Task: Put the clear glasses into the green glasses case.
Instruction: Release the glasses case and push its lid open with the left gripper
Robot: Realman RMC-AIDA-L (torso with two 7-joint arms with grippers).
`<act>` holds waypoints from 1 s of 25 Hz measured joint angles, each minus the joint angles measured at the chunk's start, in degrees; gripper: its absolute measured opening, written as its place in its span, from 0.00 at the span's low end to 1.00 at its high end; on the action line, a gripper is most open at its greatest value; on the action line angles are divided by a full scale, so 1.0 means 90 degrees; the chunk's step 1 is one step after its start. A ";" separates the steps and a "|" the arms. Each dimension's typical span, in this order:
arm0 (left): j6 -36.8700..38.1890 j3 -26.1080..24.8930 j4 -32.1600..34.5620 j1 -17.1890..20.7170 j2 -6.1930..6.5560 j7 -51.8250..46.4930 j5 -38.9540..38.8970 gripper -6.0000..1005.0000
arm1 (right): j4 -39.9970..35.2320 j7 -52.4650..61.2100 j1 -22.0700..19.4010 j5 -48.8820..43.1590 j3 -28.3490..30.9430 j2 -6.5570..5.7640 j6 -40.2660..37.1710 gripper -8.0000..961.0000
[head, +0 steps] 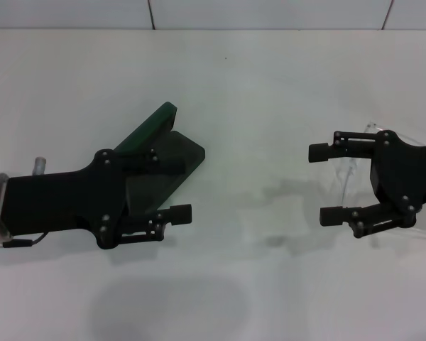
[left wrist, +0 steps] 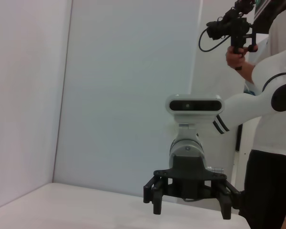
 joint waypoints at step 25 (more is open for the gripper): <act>-0.1243 -0.0085 0.3491 -0.0085 -0.0487 -0.3390 0.1024 0.67 | -0.1052 0.0103 -0.1066 -0.0832 0.2136 0.0122 0.1843 0.86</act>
